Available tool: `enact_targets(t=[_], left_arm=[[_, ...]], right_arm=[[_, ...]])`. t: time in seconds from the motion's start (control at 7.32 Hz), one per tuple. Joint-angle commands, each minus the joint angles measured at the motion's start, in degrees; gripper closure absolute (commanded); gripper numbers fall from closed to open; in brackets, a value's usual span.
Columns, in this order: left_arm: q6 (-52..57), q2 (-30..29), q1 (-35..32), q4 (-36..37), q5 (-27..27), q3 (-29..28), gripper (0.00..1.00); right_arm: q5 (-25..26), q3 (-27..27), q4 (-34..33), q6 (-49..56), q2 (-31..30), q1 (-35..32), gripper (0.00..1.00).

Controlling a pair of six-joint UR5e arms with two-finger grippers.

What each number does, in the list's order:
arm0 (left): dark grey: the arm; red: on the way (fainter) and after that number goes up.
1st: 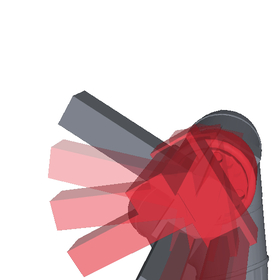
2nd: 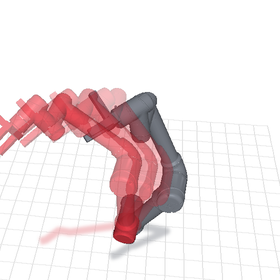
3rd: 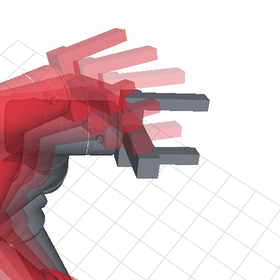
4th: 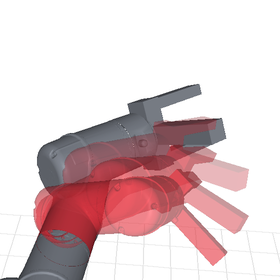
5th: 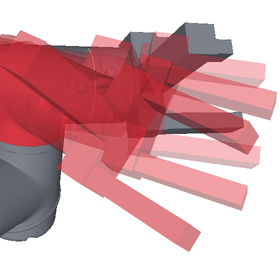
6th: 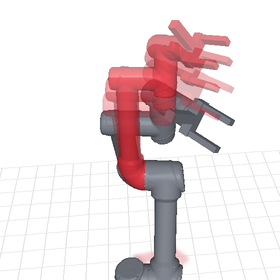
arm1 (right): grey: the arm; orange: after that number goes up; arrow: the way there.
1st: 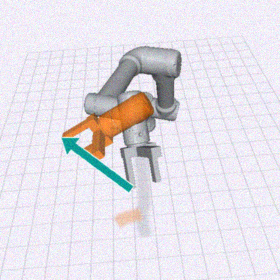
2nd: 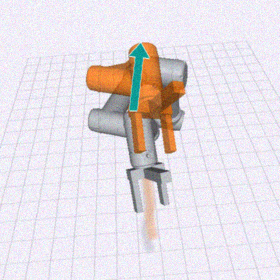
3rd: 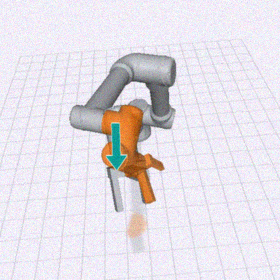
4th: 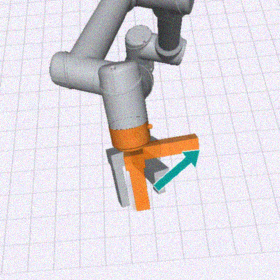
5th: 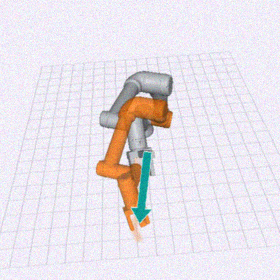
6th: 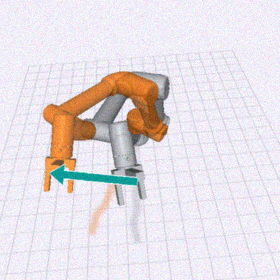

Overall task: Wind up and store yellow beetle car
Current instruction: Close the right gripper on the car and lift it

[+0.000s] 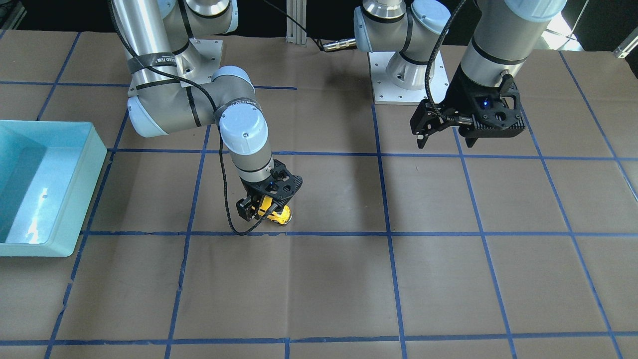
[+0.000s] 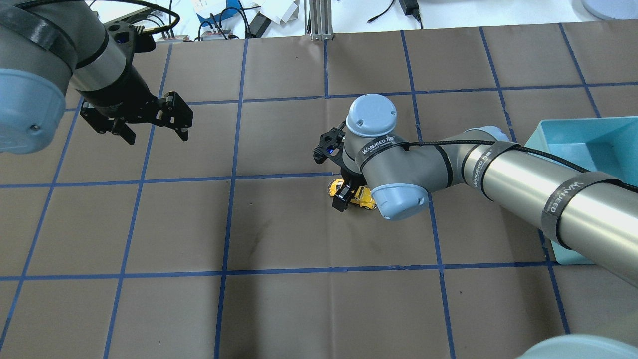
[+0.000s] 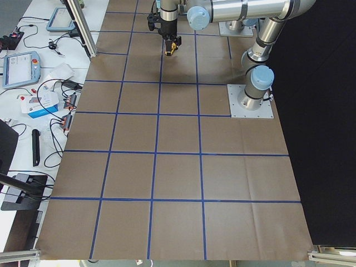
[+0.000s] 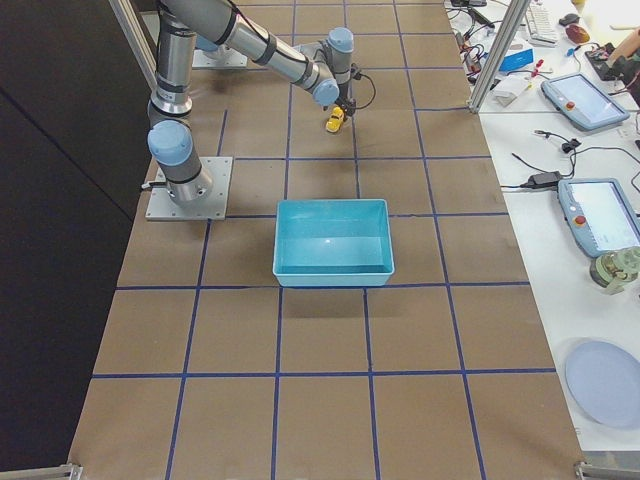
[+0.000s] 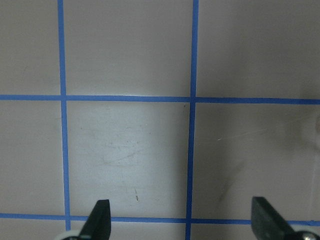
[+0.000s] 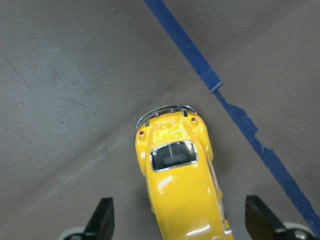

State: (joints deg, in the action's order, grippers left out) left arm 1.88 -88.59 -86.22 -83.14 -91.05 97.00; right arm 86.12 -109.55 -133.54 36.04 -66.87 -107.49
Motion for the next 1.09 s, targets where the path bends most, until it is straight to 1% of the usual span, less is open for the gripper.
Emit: enact_targets(t=[0.0, 0.41, 0.55, 0.68, 0.82, 0.96], left_arm=[[-0.04, 0.0, 0.0, 0.0, 0.0, 0.03, 0.0], [-0.04, 0.0, 0.0, 0.0, 0.0, 0.03, 0.0], [-0.04, 0.0, 0.0, 0.0, 0.0, 0.03, 0.0], [-0.04, 0.0, 0.0, 0.0, 0.0, 0.03, 0.0], [-0.04, 0.0, 0.0, 0.0, 0.0, 0.03, 0.0], [-0.04, 0.0, 0.0, 0.0, 0.0, 0.03, 0.0]], right_arm=[[0.01, 0.04, -0.05, 0.0, 0.16, 0.0, 0.12], [0.01, 0.04, -0.05, 0.0, 0.87, 0.0, 0.12], [0.01, 0.04, -0.05, 0.0, 0.87, 0.0, 0.17], [0.01, 0.04, -0.05, -0.18, 0.87, 0.0, 0.26], [0.01, -0.04, -0.05, -0.35, 0.78, 0.0, 0.39], [0.01, 0.04, 0.03, -0.53, 0.6, 0.0, 0.46]])
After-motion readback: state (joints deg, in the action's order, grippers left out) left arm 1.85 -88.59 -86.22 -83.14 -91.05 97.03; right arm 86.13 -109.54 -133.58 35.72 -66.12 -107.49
